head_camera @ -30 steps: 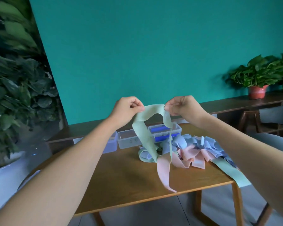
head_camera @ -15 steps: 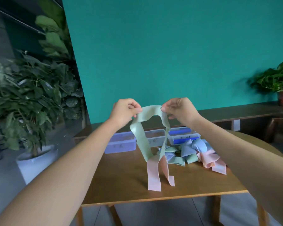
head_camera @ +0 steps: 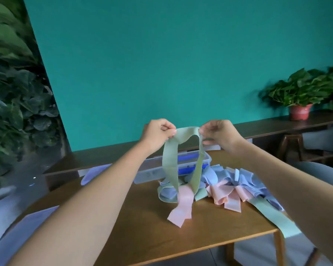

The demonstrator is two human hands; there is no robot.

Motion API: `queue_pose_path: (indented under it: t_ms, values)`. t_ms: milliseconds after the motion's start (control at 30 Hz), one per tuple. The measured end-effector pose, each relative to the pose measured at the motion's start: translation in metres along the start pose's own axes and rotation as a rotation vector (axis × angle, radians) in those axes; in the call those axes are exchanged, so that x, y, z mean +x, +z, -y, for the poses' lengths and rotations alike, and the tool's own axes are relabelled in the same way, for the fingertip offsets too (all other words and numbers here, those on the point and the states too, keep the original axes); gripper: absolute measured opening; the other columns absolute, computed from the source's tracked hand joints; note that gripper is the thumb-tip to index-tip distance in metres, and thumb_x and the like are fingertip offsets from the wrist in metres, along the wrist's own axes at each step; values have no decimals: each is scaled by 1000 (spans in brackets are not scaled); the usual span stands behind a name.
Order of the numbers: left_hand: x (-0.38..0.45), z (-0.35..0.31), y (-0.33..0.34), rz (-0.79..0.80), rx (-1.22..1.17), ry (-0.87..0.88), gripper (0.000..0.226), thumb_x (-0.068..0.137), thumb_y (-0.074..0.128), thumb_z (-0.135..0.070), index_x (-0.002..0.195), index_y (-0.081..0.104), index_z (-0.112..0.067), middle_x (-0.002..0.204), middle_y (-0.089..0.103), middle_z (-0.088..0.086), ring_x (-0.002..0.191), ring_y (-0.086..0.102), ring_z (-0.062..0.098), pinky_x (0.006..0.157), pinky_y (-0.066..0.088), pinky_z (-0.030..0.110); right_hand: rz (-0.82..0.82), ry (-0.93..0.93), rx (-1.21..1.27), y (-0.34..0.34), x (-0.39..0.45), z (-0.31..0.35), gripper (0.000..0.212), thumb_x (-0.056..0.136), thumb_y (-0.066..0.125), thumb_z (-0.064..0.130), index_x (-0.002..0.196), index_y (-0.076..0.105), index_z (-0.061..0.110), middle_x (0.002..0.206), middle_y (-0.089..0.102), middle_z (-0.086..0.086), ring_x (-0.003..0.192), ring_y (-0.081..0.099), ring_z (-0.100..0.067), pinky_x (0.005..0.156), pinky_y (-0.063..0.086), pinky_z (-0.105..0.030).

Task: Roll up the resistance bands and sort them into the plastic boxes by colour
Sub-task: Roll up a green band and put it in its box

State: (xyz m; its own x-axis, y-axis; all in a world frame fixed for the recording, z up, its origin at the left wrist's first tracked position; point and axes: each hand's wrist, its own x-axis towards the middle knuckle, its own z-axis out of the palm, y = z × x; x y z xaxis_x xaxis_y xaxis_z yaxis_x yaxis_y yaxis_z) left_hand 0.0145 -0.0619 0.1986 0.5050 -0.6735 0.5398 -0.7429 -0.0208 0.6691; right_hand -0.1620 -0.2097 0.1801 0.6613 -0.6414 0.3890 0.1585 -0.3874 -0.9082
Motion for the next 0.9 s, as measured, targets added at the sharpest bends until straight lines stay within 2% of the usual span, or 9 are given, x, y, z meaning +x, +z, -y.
queue_pose_path:
  t_ms: [67,200,267,333,433,533,633,767,900]
  values:
    - [4,14,29,68,-20,-22,18,84,76,-9,78,70,-24,70,72,1,60,64,11,69,55,31,-11,60,-19,-15,2,-28,14,92,71,4,97,68,-9,81,62,-16,70,55,-23,56,52,-20]
    - [3,45,79,173,-54,-73,14,86,76,-11,83,73,-24,74,73,1,61,63,9,67,54,28,-9,188,-83,-42,0,-84,5,89,75,8,84,75,8,63,55,-8,58,38,-18,49,35,-23]
    - [-1,55,98,200,-99,-106,11,88,74,-9,90,75,-21,81,75,2,68,64,9,67,54,27,-17,232,-144,-52,-2,-106,3,89,76,10,86,77,10,60,61,1,53,43,-13,52,39,-23]
    - [-6,66,113,239,-155,-146,15,91,70,-6,100,75,-17,95,75,6,82,67,12,75,57,31,-36,264,-236,-58,-1,-125,5,89,76,10,92,78,7,70,65,-3,59,50,-14,56,47,-24]
    - [-21,87,126,275,-156,-167,24,93,69,-10,100,72,-33,108,74,-5,100,69,11,90,58,35,-89,280,-469,-62,6,-150,6,86,77,11,92,79,8,90,75,-11,78,67,-29,80,61,-39]
    - [-48,99,130,247,-115,-230,19,88,74,-13,97,74,-30,101,75,-5,95,69,12,88,55,32,-133,276,-698,-58,3,-160,10,91,69,16,95,77,13,98,76,-12,88,69,-30,82,59,-41]
    - [-86,107,130,184,24,-240,11,83,80,-28,94,77,-28,88,74,-13,84,68,6,82,58,33,-144,38,-772,-41,-10,-158,16,96,61,14,103,75,11,105,74,-9,96,66,-30,83,54,-37]
    - [-132,110,131,202,345,-314,35,79,73,-61,102,69,-34,105,63,-16,93,58,9,70,57,33,128,-180,-780,-7,-32,-152,16,95,69,22,107,77,16,108,71,6,96,61,-18,80,37,-24]
    - [-158,109,132,244,422,-370,57,69,77,-66,108,62,-28,114,55,-9,106,53,15,75,48,30,366,-156,-814,18,-34,-169,13,92,72,26,99,76,16,94,71,-2,89,61,-25,79,48,-42]
